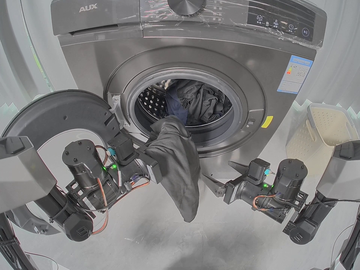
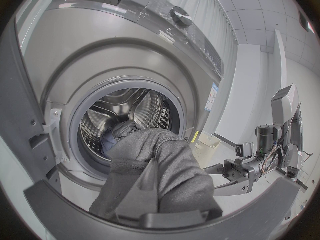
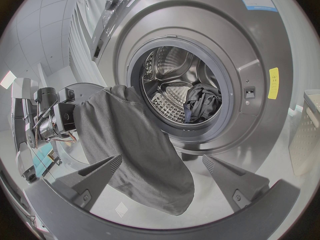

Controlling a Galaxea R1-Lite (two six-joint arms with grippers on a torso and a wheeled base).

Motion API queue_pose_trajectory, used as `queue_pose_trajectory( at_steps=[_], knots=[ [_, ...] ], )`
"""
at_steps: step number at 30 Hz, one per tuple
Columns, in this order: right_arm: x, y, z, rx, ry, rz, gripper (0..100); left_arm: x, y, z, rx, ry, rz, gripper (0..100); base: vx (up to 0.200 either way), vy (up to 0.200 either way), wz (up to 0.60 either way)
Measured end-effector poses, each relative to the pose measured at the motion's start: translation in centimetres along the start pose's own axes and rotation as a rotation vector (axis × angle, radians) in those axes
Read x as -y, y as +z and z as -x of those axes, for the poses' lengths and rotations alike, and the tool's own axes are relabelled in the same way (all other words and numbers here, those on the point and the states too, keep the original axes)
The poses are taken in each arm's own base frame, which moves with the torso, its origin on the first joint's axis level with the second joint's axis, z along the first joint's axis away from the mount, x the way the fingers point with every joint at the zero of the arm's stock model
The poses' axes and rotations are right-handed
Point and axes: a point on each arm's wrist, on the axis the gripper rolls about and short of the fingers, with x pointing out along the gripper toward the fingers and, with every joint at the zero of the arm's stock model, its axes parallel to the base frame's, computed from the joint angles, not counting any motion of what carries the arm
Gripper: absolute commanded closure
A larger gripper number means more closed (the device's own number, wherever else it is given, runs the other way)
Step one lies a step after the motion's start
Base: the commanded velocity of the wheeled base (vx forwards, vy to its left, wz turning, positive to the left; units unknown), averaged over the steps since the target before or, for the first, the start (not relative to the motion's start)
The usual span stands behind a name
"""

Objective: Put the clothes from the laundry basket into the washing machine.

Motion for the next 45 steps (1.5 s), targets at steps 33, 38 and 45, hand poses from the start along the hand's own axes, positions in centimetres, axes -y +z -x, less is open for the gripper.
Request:
queue_pose_trajectory(
  at_steps=[33,38,45],
  knots=[
    [-3.0,-0.6,3.7,-0.082,0.124,0.044,0,3.7,-2.2,-3.8,0.010,-0.068,0.029,100,0.048,0.000,0.00],
    [-3.0,-0.5,3.9,-0.079,0.125,0.044,0,3.1,-3.8,-6.2,0.022,-0.054,0.039,100,0.000,0.000,0.00],
    [-2.9,-0.5,4.2,-0.084,0.123,0.044,0,1.3,-4.9,-10.0,0.092,-0.014,0.044,100,0.000,0.000,0.00]
  ],
)
